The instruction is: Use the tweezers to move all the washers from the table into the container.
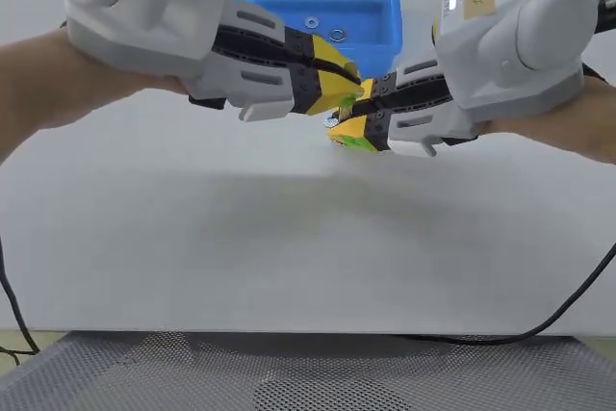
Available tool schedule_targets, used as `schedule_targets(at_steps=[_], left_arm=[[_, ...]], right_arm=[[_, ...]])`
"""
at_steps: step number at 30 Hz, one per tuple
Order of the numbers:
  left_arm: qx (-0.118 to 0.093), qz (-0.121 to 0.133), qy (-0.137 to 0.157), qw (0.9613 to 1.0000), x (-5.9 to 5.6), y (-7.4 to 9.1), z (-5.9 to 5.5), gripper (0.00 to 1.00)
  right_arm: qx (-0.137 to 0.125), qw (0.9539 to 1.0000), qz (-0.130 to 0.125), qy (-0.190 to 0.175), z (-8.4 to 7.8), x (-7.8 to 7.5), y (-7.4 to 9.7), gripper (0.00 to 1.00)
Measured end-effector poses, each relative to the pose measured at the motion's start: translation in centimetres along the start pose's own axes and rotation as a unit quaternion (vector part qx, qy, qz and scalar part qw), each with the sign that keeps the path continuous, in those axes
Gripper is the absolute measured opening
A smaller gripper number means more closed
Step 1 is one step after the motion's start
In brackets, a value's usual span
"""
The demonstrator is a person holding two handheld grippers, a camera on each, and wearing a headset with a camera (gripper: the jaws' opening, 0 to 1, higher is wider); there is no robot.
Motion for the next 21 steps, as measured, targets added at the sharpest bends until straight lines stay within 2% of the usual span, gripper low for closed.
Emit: schedule_targets(at_steps=[21], left_arm=[[0.005,-0.006,-0.006,0.9999,-0.2,-0.1,-0.36,0.06]], right_arm=[[0.005,1.0,-0.004,0.005,-0.14,0.05,-0.16,0.11]])
Point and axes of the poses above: the centre of the closed fingertips' face, and the gripper's own axes: y roughly backward along the fingers, x roughly to its left, z roughly out of its top, the point moved 3 cm from there along y, roughly backward along the fingers, and after that the axes turned 11 degrees about z, right-handed, at the moved point
